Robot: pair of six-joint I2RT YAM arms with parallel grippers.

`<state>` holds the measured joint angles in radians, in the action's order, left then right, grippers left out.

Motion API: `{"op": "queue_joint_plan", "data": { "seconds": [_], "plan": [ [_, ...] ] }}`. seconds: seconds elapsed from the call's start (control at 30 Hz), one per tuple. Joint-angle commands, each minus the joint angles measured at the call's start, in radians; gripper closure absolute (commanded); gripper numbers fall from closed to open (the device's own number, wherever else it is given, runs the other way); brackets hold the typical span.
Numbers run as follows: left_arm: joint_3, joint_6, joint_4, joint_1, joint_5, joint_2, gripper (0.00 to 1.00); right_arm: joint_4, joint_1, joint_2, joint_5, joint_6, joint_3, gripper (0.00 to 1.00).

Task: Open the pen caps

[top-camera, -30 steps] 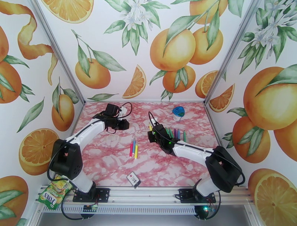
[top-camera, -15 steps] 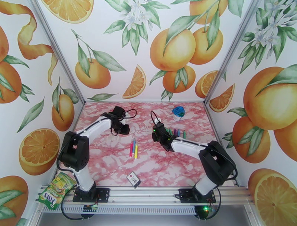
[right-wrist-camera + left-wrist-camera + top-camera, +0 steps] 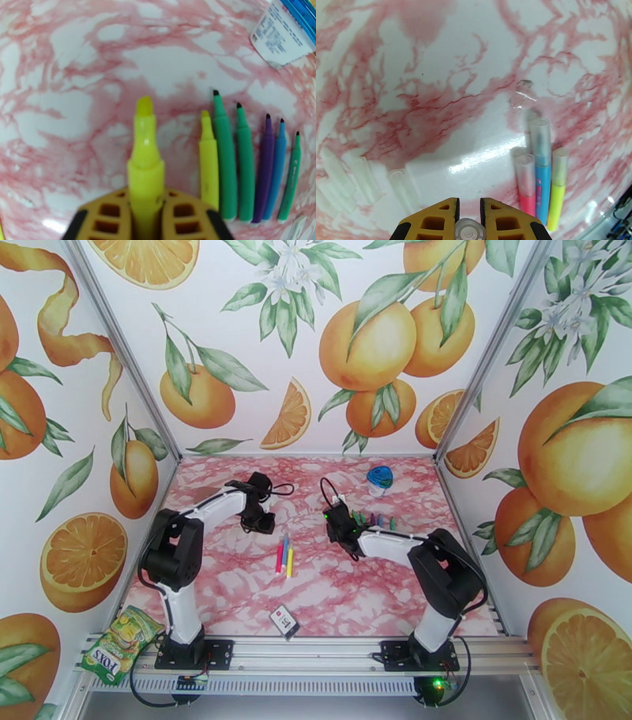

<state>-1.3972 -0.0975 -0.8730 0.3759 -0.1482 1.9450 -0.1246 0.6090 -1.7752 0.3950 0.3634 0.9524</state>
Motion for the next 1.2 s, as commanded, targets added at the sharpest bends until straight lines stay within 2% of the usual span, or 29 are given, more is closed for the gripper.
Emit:
{"op": "queue_joint_plan", "data": {
  "seconds": [0.0,0.57,1.17],
  "plan": [
    [-0.030,0.007,-0.021,0.004,0.025,0.022,0.91,-0.038,-0.009,-0.034,0.042,0.024,0.035,0.95],
    [-0.048,0.009,-0.049,0.006,0.063,0.064,0.84,-0.140,-0.021,-0.118,0.093,0.028,0.101,0.92],
    [-0.056,0.003,-0.058,0.008,0.086,0.075,0.73,-0.161,-0.023,-0.105,0.120,0.029,0.105,0.73]
  ]
}}
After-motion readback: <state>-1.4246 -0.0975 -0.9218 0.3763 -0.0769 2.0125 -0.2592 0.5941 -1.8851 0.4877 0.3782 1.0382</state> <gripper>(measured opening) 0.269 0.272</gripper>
